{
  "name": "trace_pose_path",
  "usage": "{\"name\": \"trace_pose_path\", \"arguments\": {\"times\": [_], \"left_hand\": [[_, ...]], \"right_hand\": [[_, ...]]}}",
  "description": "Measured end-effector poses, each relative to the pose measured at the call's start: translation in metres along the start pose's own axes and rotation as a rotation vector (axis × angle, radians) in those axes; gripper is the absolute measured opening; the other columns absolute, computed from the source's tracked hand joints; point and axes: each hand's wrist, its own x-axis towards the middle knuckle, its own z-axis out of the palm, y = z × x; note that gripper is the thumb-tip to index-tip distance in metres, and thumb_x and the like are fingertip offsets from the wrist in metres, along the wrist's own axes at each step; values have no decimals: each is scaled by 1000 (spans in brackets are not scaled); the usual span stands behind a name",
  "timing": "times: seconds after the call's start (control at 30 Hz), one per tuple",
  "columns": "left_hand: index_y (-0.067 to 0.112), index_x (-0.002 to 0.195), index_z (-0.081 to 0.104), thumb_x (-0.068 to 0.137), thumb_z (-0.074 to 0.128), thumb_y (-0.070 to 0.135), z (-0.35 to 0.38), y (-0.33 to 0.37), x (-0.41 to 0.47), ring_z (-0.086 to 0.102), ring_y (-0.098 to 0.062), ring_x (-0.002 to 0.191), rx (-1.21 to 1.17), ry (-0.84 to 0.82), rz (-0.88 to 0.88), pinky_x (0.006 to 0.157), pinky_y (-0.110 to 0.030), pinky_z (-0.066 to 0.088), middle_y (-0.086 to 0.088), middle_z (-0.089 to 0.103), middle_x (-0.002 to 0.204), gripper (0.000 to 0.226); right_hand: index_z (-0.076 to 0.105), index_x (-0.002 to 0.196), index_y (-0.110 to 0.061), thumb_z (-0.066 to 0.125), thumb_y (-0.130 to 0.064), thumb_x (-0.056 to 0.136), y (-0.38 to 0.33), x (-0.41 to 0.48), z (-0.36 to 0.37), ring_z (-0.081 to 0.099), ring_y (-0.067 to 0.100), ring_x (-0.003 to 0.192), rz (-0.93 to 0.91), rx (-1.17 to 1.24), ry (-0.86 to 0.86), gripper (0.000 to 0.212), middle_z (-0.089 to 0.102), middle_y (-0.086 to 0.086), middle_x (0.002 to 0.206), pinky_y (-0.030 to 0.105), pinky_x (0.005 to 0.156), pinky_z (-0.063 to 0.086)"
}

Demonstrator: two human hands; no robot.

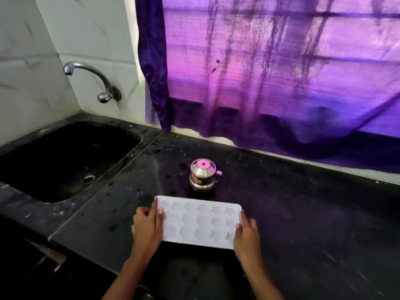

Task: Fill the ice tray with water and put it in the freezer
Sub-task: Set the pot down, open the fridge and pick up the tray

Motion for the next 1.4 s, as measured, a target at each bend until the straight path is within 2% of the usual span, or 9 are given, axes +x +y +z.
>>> {"name": "trace_pose_path", "arguments": {"times": [0.1, 0.2, 0.37, 0.7, 0.83, 1.03, 1.1, 1.27, 1.4], "left_hand": [[24, 143, 34, 98, 36, 35, 1, 9, -14, 42, -24, 109, -17, 39, -27, 99, -38, 27, 0, 33, 104, 47], [25, 143, 32, 98, 35, 35, 2, 17, -30, 40, -23, 111, -43, 66, -61, 102, -37, 24, -2, 34, 107, 47], [22, 144, 32, 98, 34, 34, 2, 29, -54, 41, -22, 108, -82, 125, -77, 101, -36, 25, -3, 34, 106, 47], [18, 144, 34, 98, 33, 35, -12, 48, -94, 47, -16, 87, -207, 164, -82, 85, -28, 36, -5, 33, 107, 49], [17, 143, 34, 98, 35, 30, -21, 55, -116, 43, -7, 78, -229, 175, -94, 79, -24, 35, -5, 33, 108, 47], [18, 143, 36, 98, 39, 24, -32, 60, -163, 46, -6, 73, -272, 187, -87, 68, -18, 35, -5, 34, 106, 45], [18, 142, 36, 98, 39, 22, -35, 61, -182, 45, -5, 73, -284, 187, -100, 73, -17, 33, -5, 34, 106, 44], [15, 142, 36, 99, 37, 13, -48, 68, -235, 41, -4, 70, -327, 194, -106, 58, 4, 31, -7, 33, 106, 43], [18, 142, 36, 99, 36, 15, -58, 75, -276, 41, -4, 71, -335, 210, -121, 59, 5, 31, -7, 35, 105, 43]], "right_hand": [[31, 142, -10, 36, -5, 96, 3, 0, -11, 47, 17, 97, -21, 3, -13, 46, 43, 13, 121, 14, 76, 29], [31, 142, -11, 35, -6, 96, 5, 1, -23, 48, 25, 113, -21, 7, -37, 46, 44, 15, 127, 17, 80, 29], [35, 141, -13, 36, -6, 96, 8, -3, -40, 48, 27, 116, -54, 17, -46, 45, 45, 15, 130, 21, 88, 33], [42, 137, -14, 38, -4, 95, 11, -32, -69, 44, 14, 88, -77, 85, -23, 43, 51, 10, 111, 10, 69, 27], [43, 136, -16, 38, -5, 96, 12, -50, -80, 44, 14, 90, -69, 94, -26, 42, 52, 12, 117, 21, 81, 34], [45, 135, -14, 38, -6, 96, 20, -86, -100, 45, 15, 90, -62, 97, -18, 41, 52, 13, 118, 24, 81, 36], [46, 134, -14, 38, -6, 96, 24, -102, -109, 48, 18, 95, -66, 97, -19, 40, 52, 14, 122, 25, 84, 37], [49, 132, -12, 40, -7, 96, 33, -142, -135, 51, 27, 115, -78, 66, -40, 38, 53, 14, 127, 30, 94, 40], [49, 132, -12, 40, -8, 96, 41, -175, -155, 51, 28, 117, -88, 44, -55, 38, 53, 14, 128, 31, 97, 39]]}}
